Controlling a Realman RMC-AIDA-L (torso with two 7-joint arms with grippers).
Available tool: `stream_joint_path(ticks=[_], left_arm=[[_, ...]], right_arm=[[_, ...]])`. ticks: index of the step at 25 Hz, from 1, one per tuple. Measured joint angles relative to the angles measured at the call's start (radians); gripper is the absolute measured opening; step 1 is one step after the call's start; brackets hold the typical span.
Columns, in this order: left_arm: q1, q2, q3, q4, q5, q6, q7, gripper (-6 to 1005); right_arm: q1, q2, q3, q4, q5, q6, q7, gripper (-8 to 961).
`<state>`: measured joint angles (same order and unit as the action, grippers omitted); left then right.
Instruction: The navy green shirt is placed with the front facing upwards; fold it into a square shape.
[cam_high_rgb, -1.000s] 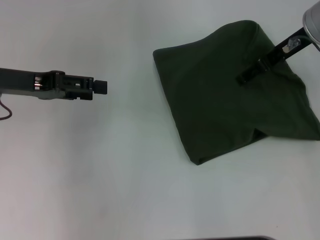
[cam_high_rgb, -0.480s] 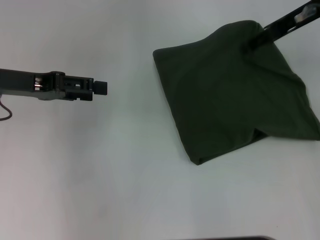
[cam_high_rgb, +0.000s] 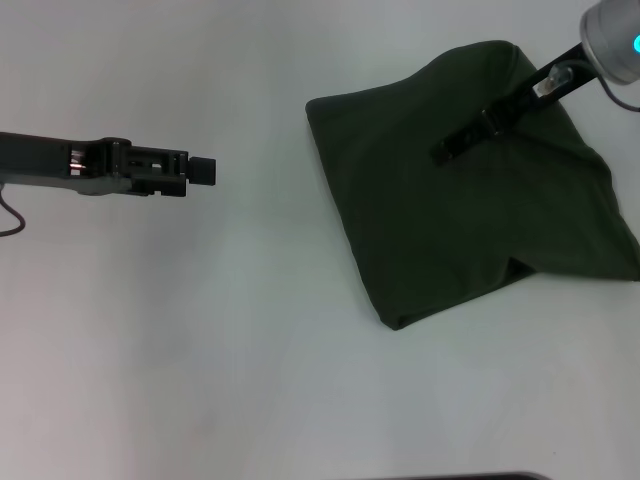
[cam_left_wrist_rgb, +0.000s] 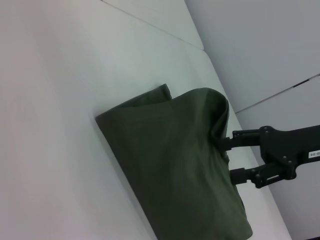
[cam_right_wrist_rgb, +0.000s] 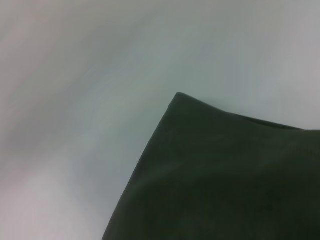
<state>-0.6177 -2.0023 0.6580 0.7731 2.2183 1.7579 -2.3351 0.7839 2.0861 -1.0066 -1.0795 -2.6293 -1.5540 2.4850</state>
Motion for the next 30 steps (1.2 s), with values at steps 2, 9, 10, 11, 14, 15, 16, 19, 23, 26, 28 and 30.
stream_joint_path(ticks=[2,9,10,11,14,15,16,19,23,26,28,30], left_arm=[[-0.001,-0.001,0.0,0.0,0.0,0.0,0.0,782],[-0.001,-0.002,0.0,0.0,0.0,0.0,0.0,782],[-0.001,-0.002,0.0,0.0,0.0,0.0,0.0,782],[-0.001,-0.002,0.0,0.0,0.0,0.0,0.0,782],[-0.001,-0.003,0.0,0.0,0.0,0.0,0.0,783],[0.0,-0.003,0.0,0.0,0.0,0.0,0.0,783],[0.001,-0.003,0.0,0.0,0.0,0.0,0.0,783],[0.004,-0.003,0.0,0.0,0.0,0.0,0.0,783],[0.006,-0.003,0.0,0.0,0.0,0.001,0.0,783],[0.006,-0.005,0.0,0.0,0.0,0.001,0.0,783],[0.006,-0.005,0.0,0.0,0.0,0.002,0.001,783],[0.006,-0.005,0.0,0.0,0.0,0.002,0.001,783]], right_arm=[[0.004,0.0,-0.002,0.026,0.0,0.017,-0.005,929],[0.004,-0.002,-0.016,0.052,-0.049,0.081,0.008,929],[0.005,-0.002,-0.016,0.049,-0.066,0.086,0.012,929],[0.005,-0.001,-0.016,0.043,-0.083,0.091,0.017,929],[0.002,-0.003,-0.013,0.01,-0.14,0.123,0.047,929],[-0.001,-0.004,-0.009,-0.004,-0.153,0.131,0.057,929],[-0.005,-0.006,-0.003,-0.023,-0.163,0.139,0.065,929],[-0.019,-0.011,0.013,-0.092,-0.169,0.146,0.086,929],[-0.032,-0.015,0.034,-0.162,-0.184,0.179,0.119,929],[-0.032,-0.016,0.035,-0.165,-0.208,0.195,0.135,929],[-0.034,-0.012,0.028,-0.159,-0.213,0.185,0.13,929],[-0.035,-0.009,0.021,-0.155,-0.227,0.171,0.126,929]])
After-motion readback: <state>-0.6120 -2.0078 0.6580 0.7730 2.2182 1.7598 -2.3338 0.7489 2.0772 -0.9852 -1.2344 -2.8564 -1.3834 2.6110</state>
